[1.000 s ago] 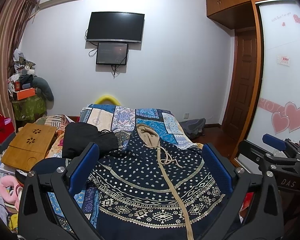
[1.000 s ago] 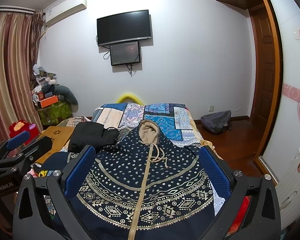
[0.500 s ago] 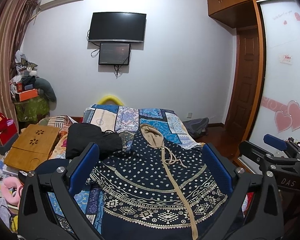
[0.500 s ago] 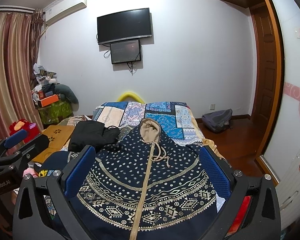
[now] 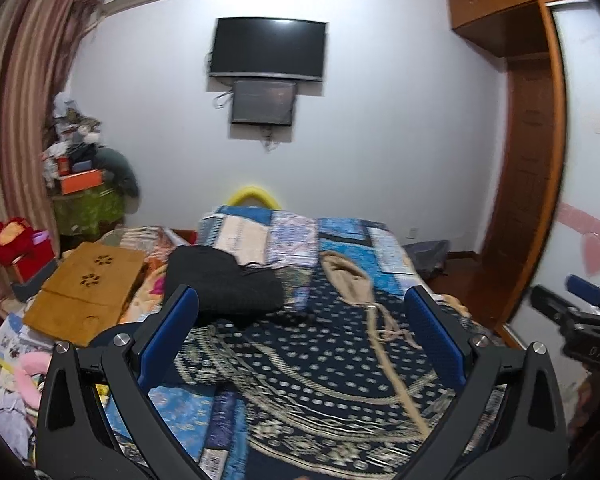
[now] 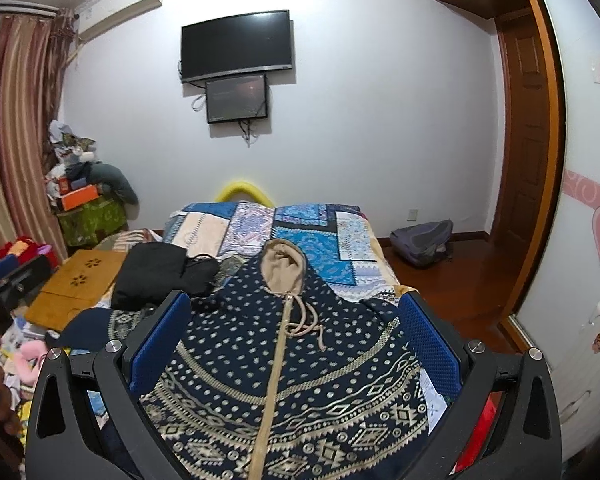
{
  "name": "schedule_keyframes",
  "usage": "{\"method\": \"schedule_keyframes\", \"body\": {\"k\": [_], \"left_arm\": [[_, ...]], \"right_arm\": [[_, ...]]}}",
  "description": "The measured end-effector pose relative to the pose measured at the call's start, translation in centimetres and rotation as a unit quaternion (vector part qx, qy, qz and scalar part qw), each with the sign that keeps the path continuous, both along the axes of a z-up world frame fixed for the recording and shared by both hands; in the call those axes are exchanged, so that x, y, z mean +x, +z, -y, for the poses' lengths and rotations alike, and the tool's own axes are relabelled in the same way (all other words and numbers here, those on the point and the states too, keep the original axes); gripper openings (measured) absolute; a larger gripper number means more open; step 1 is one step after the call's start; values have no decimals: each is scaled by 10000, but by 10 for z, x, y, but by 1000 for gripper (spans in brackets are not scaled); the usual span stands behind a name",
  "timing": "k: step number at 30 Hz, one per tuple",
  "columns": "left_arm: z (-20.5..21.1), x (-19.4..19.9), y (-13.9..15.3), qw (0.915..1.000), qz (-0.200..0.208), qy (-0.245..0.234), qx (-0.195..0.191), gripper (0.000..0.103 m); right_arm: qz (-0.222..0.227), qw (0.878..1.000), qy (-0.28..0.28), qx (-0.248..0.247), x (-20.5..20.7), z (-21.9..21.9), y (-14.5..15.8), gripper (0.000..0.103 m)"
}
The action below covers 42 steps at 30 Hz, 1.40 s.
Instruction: Fold large clothes
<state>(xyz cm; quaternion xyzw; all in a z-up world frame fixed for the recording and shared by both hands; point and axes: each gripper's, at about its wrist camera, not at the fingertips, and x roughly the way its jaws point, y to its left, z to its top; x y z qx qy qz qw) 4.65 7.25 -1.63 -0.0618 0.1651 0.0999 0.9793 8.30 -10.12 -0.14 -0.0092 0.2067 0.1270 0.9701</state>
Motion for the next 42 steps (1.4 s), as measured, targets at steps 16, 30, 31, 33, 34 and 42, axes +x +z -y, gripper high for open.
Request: {"method": "schedule_keyframes", "body": {"k": [16, 30, 31, 33, 34, 42], "left_arm": [[-176, 65, -102, 9769, -1454, 1095, -1122, 103], [-279, 75, -244, 8966, -2590, 1278, -3356, 79], [-282, 76, -249, 8921, -2589, 1278, -3477, 74], [-290, 79, -259, 8838, -2560, 1293, -3696, 70], [-292, 80, -262, 8800, -2549, 1353, -3773, 66], [-293, 96, -246, 9045, -2582, 1960, -2770, 26]], "right_arm": [[-1154, 9907, 141, -705, 99, -33, -62, 103], [-2395, 9626, 847, -941, 142, -75, -129, 103], [-2422, 9614, 882, -958, 143, -78, -131, 103], [-2459, 9595, 956, -990, 144, -81, -134, 103], [-2470, 9588, 982, -1002, 143, -83, -135, 103], [-2441, 9584, 1091, -997, 141, -89, -132, 103]]}}
